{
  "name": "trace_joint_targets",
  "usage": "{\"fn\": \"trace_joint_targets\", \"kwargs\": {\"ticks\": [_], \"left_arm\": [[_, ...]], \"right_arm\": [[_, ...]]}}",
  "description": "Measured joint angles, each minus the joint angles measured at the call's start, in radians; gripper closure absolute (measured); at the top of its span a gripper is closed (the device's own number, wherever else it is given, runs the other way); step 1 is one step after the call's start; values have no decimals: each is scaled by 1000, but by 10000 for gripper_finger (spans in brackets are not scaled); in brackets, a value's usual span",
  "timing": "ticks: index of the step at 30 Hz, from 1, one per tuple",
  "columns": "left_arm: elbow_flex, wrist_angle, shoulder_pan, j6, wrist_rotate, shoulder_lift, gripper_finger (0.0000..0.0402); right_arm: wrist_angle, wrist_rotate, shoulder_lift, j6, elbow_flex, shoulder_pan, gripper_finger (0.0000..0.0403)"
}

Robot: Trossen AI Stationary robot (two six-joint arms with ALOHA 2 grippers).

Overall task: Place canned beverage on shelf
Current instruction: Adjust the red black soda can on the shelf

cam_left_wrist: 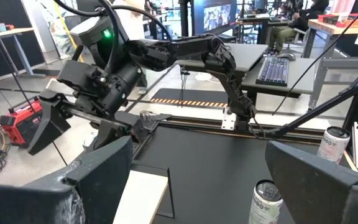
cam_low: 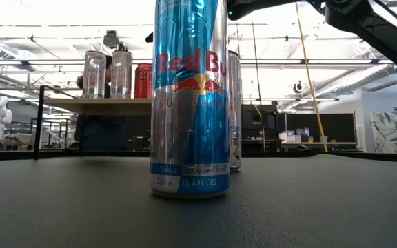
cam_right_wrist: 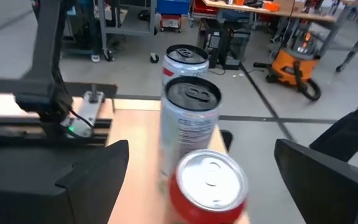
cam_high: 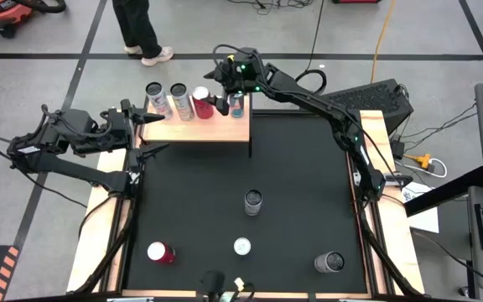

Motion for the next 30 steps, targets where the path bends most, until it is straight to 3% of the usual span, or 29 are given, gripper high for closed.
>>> {"fn": "trace_joint_targets", "kwargs": {"ticks": [4, 12, 19, 26, 30], "left_arm": [[0, 0, 0, 0, 0, 0, 35], [0, 0, 0, 0, 0, 0, 35], [0, 0, 0, 0, 0, 0, 35], [0, 0, 0, 0, 0, 0, 35], [0, 0, 0, 0, 0, 0, 35]], "right_arm": [[0, 0, 0, 57, 0, 11, 16], [0, 5, 0, -2, 0, 21, 16], [2, 155, 0, -19, 0, 26, 16], [18, 158, 0, 46, 0, 26, 16], [22, 158, 0, -7, 0, 26, 16]]}}
